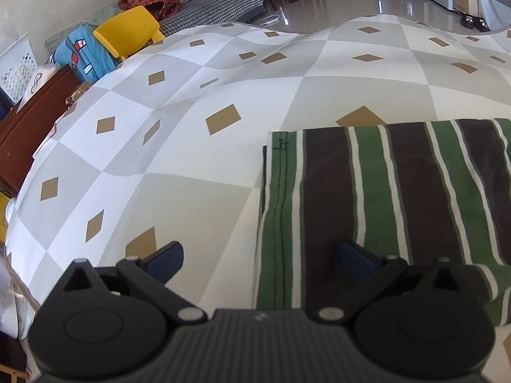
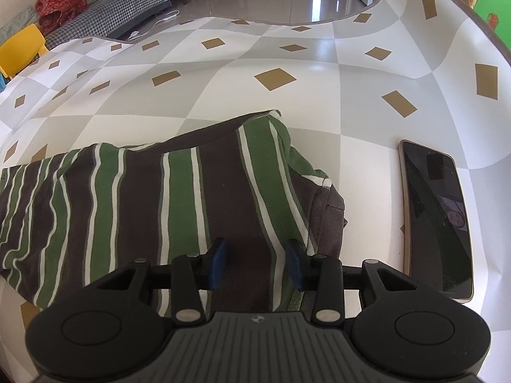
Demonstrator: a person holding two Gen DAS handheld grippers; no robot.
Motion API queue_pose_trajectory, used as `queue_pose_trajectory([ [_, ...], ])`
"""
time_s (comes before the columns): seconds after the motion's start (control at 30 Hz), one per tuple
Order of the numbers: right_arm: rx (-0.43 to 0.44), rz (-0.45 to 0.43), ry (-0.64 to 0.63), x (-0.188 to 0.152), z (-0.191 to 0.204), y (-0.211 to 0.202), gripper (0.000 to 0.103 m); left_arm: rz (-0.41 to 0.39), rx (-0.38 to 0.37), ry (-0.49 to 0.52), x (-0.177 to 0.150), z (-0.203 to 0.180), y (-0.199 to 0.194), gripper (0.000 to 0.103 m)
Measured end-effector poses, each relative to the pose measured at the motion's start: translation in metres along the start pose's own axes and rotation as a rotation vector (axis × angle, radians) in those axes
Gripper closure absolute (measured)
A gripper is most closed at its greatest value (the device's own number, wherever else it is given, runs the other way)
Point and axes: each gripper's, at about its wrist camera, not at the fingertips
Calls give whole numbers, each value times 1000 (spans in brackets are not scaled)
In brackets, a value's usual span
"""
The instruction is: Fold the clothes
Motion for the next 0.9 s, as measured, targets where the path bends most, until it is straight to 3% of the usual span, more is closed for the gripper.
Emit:
queue_pose_trajectory([
  [0.23, -40, 3, -7, 0, 9, 1, 62, 2, -12, -32, -4, 7, 1, 0],
  [0.43, -52, 4, -11, 0, 12, 2, 61, 46, -77, -156, -8, 22, 7, 0],
  [0.9, -77, -7, -9, -6, 18, -1, 61, 32, -57, -116, -12, 16, 1, 0],
])
Point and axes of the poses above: each gripper's, at about its wrist camera, not at the fingertips, and y roughly the way its jaws point, z to its left, x to its top, and after that the axes turned 7 degrees about y, right-handed
